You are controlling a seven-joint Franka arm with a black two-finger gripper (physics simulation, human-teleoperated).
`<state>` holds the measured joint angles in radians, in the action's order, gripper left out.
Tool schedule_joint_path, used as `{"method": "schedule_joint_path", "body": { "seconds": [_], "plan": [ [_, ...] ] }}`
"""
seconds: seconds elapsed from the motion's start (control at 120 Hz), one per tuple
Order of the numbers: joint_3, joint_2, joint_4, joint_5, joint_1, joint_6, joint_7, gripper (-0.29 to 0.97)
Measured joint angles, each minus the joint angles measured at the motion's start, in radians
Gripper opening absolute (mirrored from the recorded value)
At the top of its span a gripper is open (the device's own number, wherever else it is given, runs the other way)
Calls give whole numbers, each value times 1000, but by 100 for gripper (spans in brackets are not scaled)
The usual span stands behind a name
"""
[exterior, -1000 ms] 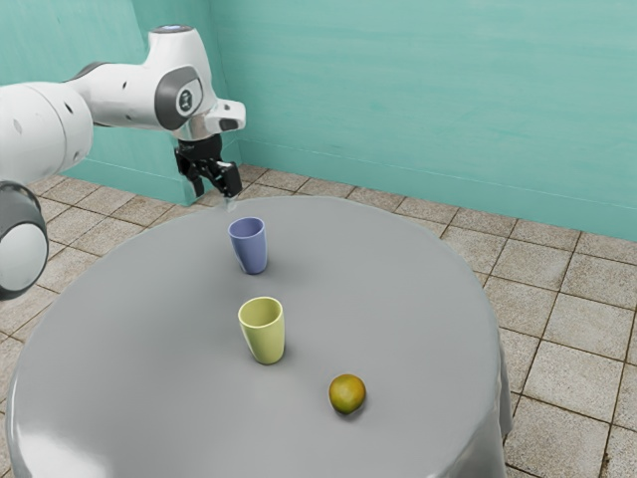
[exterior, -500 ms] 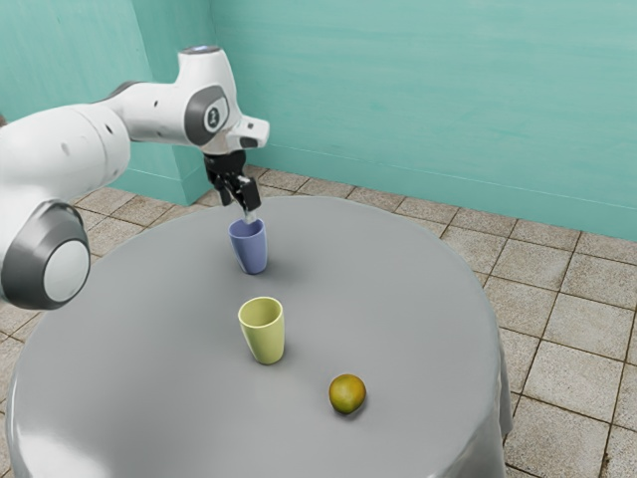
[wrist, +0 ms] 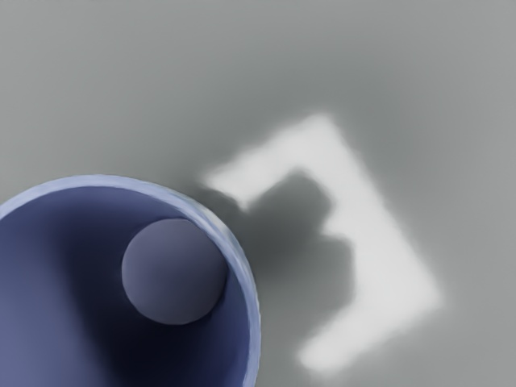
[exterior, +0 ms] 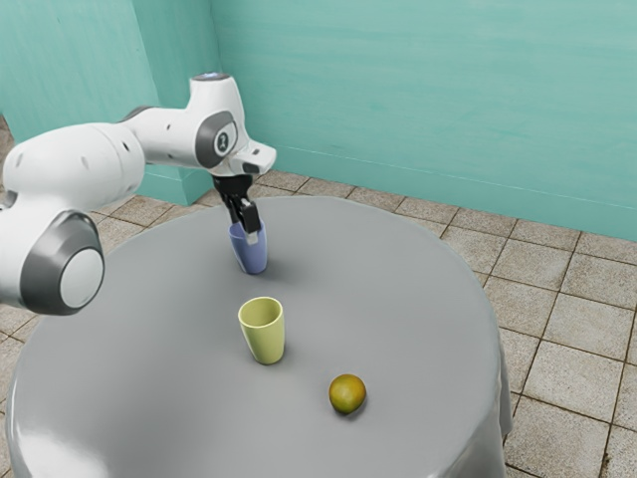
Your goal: Place the left cup onto the right cup
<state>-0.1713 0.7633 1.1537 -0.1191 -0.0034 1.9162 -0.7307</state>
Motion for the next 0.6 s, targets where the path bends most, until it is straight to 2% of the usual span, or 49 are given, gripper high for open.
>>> {"method": "schedule_joint_path", "body": {
  "seconds": [0.6],
  "plan": [
    [18,72,-55,-1,6,21,-98,65]
  ]
}}
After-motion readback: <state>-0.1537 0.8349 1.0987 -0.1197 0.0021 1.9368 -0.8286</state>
